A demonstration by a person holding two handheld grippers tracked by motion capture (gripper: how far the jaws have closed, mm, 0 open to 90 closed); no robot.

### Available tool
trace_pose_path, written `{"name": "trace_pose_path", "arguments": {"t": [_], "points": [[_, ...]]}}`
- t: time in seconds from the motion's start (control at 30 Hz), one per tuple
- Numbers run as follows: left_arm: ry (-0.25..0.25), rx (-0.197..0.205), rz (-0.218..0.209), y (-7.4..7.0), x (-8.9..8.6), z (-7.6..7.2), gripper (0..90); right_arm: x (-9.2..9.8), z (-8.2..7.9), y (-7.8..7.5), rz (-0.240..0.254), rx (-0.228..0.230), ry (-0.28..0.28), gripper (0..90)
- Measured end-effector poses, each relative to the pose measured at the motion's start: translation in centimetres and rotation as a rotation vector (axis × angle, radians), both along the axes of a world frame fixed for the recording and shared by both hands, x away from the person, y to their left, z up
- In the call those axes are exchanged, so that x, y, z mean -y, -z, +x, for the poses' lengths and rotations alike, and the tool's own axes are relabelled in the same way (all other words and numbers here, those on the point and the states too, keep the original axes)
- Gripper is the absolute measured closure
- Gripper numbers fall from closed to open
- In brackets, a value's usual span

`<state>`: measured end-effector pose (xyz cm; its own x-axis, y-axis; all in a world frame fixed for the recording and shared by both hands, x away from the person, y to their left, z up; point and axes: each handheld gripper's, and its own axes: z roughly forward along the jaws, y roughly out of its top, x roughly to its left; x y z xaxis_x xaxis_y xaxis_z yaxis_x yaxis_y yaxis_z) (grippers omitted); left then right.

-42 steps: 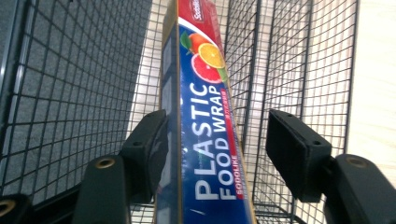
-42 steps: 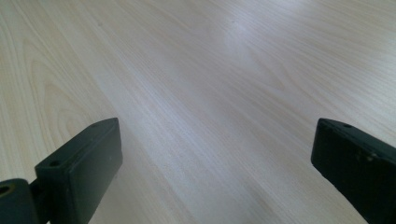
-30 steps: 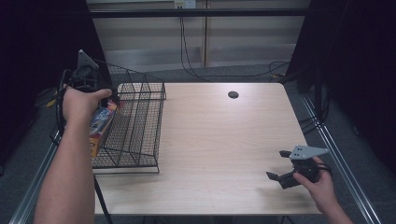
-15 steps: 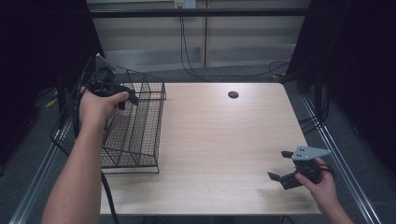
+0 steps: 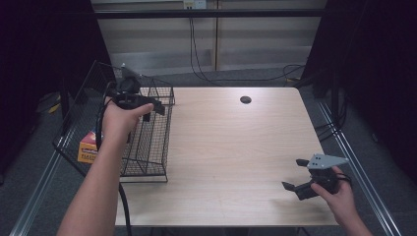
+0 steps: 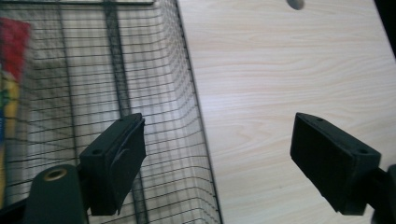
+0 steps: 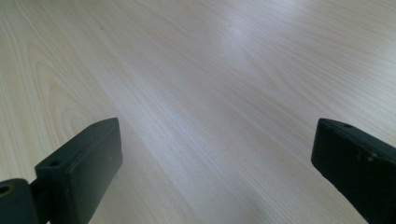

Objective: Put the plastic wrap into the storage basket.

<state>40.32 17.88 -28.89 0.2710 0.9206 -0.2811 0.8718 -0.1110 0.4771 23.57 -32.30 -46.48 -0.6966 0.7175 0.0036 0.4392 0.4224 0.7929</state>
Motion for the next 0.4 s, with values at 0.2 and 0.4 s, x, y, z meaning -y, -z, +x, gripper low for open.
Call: {"name": "trace_pose_path", "arguments": {"t": [0.2,0.4], "points": [[0.041,0.018,-0.012,1.1,1.1,-0.4,15.5,-0.1,-0.1,0.0,-0.004,-0.002,0.001,1.8],[0.059,0.034,-0.009,1.6,1.3,-0.6,12.6,0.0,0.1,0.2,-0.006,-0.004,0.002,1.8]]}}
